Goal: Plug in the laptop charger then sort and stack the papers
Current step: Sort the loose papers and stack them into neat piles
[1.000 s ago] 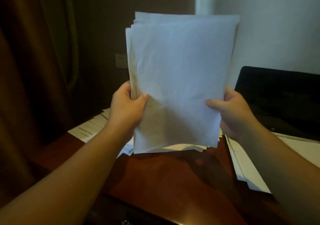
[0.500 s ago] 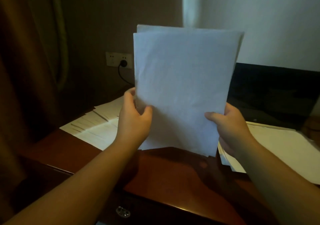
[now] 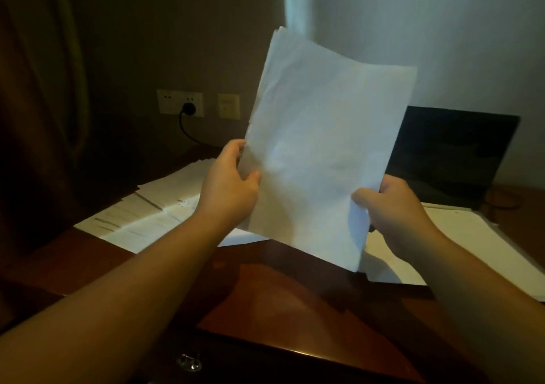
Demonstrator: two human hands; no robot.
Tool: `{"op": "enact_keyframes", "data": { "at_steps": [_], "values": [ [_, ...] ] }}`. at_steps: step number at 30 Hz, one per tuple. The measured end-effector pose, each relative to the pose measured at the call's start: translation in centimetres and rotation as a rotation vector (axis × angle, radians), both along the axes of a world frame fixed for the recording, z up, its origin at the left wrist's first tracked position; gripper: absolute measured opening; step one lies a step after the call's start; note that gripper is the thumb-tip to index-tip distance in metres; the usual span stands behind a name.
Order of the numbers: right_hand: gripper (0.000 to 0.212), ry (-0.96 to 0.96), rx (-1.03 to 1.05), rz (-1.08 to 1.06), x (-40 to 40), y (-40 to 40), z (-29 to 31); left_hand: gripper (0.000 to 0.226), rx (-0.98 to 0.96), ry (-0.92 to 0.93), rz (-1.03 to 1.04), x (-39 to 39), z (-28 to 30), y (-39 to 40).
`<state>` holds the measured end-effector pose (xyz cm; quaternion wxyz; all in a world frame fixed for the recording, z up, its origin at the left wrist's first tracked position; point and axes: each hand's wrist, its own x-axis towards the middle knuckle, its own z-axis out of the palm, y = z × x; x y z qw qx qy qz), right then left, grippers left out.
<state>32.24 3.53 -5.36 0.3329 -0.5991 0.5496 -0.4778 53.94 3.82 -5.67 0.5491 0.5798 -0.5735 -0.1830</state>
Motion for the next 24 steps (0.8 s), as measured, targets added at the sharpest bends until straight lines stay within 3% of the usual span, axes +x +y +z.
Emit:
{"op": "enact_keyframes", "data": {
  "at_steps": [5, 8, 13, 17, 20, 24],
  "values": [
    [0.008, -0.238, 0.172, -0.137, -3.7, 1.1, -0.1, 0.055, -0.031, -0.067, 0.026, -3.3, 0.6, -1.6],
    [0.02, -0.431, 0.215, -0.244, -6.1, 1.9, -0.4, 0.058, -0.038, -0.043, 0.023, -6.2, 0.1, -1.8],
    [0.022, -0.6, 0.205, -0.343, -9.3, 3.0, -2.2, 0.062, 0.111, -0.084, -0.093, -10.7, -1.7, -1.4],
    [0.012, -0.61, 0.194, -0.396, -10.1, 4.5, -3.4, 0.05, 0.169, -0.283, -0.153, -12.1, -3.3, -0.8],
    [0.017, -0.587, 0.17, -0.396, -9.4, 5.8, -4.1, 0.04, 0.161, -0.432, -0.252, -12.1, -4.9, -0.4],
    [0.009, -0.639, 0.191, -0.456, -8.4, 5.9, -4.7, 0.042, 0.241, -0.501, -0.256, -12.5, -6.0, 0.2]
  ]
}}
